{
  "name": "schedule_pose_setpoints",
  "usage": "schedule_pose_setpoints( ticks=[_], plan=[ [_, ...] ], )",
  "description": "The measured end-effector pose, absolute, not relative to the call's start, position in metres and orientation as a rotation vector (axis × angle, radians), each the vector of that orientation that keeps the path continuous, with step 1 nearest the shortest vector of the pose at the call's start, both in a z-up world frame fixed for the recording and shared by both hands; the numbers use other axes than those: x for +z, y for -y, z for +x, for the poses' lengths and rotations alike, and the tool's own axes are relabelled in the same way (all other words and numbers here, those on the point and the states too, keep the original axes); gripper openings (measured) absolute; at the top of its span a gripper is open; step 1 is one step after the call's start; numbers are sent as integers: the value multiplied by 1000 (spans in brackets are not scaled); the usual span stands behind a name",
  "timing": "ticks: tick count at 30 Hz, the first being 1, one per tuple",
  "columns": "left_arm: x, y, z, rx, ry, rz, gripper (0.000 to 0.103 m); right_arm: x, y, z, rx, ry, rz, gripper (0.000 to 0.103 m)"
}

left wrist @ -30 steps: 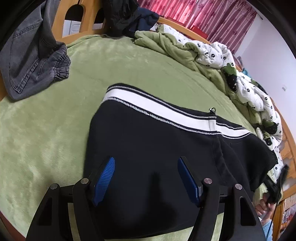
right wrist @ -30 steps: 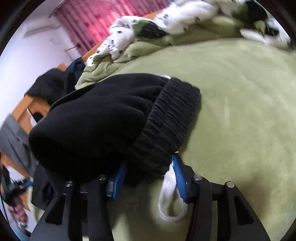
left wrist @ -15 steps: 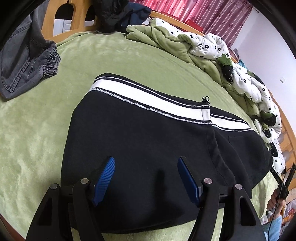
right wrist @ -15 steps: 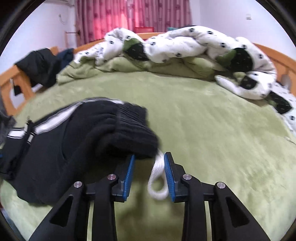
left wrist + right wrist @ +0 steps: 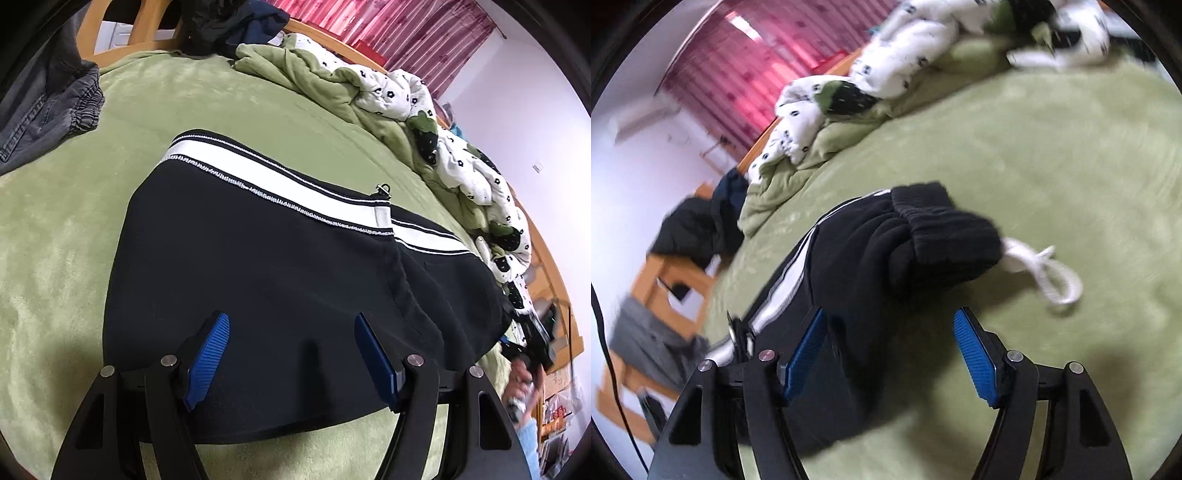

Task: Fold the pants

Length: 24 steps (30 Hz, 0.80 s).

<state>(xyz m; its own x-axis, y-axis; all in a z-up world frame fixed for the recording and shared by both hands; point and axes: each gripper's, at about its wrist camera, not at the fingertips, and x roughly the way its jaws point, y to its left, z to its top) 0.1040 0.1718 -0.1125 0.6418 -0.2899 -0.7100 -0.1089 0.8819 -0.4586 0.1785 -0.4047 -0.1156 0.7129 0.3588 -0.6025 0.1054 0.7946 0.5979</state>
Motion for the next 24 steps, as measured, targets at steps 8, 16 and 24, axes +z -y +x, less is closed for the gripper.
schedule_pose_setpoints(
  ticks=[8,16,24],
  plan=[
    [-120,-164,104,-120,-867,-429,68,-139,388,255,42,-852,791,66],
    [-113,-157,95,-137,-848,-341,68,-59,366,214,86,-482,240,36],
    [-109,-155,97,-123,-859,-348,68,-135,416,207,-39,-844,291,69]
  ],
)
